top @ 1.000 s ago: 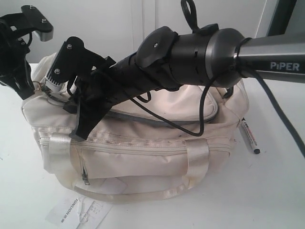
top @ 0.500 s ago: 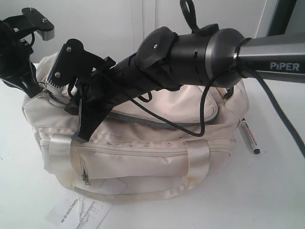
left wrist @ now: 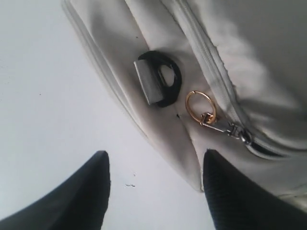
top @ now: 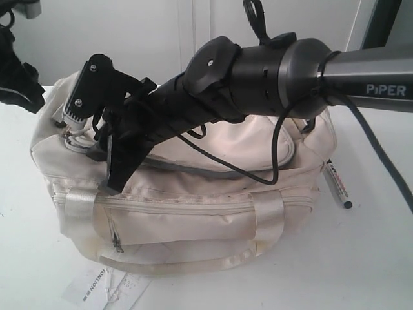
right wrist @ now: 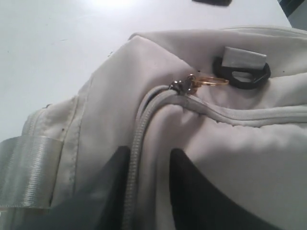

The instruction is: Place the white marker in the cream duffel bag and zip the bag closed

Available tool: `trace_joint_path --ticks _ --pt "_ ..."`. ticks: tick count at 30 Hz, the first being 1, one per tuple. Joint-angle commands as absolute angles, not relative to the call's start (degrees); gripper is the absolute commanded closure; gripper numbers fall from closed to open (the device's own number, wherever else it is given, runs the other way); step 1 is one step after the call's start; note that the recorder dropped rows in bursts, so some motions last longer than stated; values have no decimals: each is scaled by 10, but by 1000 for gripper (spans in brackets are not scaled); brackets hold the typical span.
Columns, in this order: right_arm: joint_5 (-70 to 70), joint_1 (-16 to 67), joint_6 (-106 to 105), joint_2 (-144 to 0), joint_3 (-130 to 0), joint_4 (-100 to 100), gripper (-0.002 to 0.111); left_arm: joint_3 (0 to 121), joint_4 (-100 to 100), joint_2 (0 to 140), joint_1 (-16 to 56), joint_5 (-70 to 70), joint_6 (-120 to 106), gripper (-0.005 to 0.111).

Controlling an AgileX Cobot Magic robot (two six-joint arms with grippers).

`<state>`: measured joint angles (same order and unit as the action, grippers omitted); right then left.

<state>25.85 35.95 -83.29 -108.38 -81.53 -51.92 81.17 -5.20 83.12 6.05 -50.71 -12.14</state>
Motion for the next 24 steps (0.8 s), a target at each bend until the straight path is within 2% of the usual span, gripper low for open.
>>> trace_joint_path --ticks 1,6,10,13,19,24 --pt "266 360 -810 -1071 -816 -517 76 810 -39 788 58 -567 -89 45" --pt "291 345 -666 -1028 -816 -498 76 731 -7 750 58 -537 -36 45" --pt "468 281 -483 -1012 -832 -369 76 655 94 727 58 -445 -24 45" --pt "556 262 -504 -1011 -834 -283 76 606 149 713 58 -363 -16 45" --pt "584 262 -534 -1010 -832 -261 76 538 141 667 58 -286 -5 45" --pt "538 262 -568 -1010 -832 -271 61 502 127 633 38 -229 38 45"
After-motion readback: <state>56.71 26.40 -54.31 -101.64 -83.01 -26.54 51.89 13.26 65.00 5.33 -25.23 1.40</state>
